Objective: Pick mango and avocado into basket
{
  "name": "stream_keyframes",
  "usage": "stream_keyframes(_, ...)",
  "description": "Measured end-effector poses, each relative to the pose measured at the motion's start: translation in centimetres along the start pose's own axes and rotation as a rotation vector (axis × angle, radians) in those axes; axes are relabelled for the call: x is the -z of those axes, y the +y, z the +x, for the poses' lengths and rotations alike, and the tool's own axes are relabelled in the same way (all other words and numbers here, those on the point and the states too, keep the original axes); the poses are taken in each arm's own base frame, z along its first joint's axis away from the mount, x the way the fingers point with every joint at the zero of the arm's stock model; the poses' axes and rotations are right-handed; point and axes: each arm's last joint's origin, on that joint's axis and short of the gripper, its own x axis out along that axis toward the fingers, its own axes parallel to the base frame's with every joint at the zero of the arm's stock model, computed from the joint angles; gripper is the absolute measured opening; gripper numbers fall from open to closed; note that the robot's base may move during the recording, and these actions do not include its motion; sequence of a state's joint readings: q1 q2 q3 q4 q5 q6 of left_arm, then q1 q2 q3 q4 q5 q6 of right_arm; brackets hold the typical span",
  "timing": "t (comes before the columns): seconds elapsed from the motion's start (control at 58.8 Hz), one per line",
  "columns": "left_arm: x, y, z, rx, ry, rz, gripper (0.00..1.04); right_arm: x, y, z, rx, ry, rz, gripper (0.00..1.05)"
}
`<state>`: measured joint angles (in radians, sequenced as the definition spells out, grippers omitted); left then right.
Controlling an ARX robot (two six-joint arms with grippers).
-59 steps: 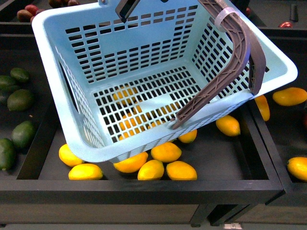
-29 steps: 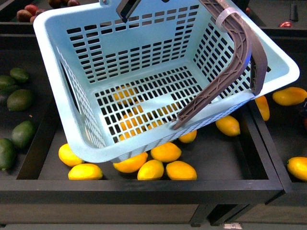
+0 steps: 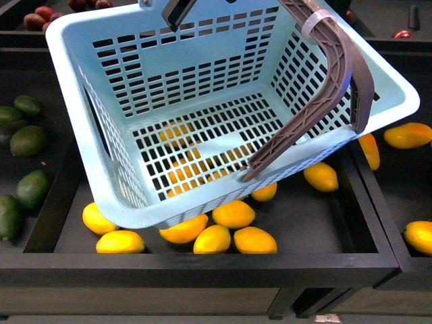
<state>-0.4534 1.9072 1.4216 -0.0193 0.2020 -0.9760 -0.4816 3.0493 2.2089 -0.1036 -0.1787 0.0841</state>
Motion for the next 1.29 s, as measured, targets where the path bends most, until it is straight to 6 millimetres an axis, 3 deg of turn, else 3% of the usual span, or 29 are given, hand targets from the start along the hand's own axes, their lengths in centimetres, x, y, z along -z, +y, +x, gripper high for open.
stream_keyframes(0.102,0.0,0.0,0.0,0.000,0.000,0.000,0.06,-0.1,0.1,-2.1,-0.043,-0.019,0.000,0.69)
stream_keyframes(0.238,0.0,0.0,0.0,0.000,0.000,0.000,0.06,-1.2,1.1,-7.2,-0.131,-0.084,-0.022,0.69)
stream_keyframes(0.357,0.0,0.0,0.0,0.001,0.001,0.000,0.06,-2.5,3.2,-14.7,-0.272,-0.173,-0.063,0.69)
stream_keyframes(0.51,0.0,0.0,0.0,0.000,0.000,0.000,0.06,-2.3,5.8,-22.5,-0.400,-0.234,-0.103,0.69)
stream_keyframes(0.697,0.0,0.0,0.0,0.000,0.000,0.000,0.06,-1.2,9.3,-29.2,-0.518,-0.289,-0.140,0.69)
stream_keyframes(0.952,0.0,0.0,0.0,0.000,0.000,0.000,0.06,0.5,15.5,-34.6,-0.677,-0.325,-0.182,0.69)
stream_keyframes(1.02,0.0,0.0,0.0,0.000,0.001,0.000,0.06,1.1,18.0,-35.8,-0.719,-0.331,-0.209,0.69)
stream_keyframes(1.19,0.0,0.0,0.0,0.000,0.000,0.000,0.06,3.0,22.7,-36.1,-0.774,-0.288,-0.246,0.69)
stream_keyframes(1.292,0.0,0.0,0.0,0.000,0.000,-0.001,0.06,3.5,24.4,-35.9,-0.785,-0.273,-0.253,0.69)
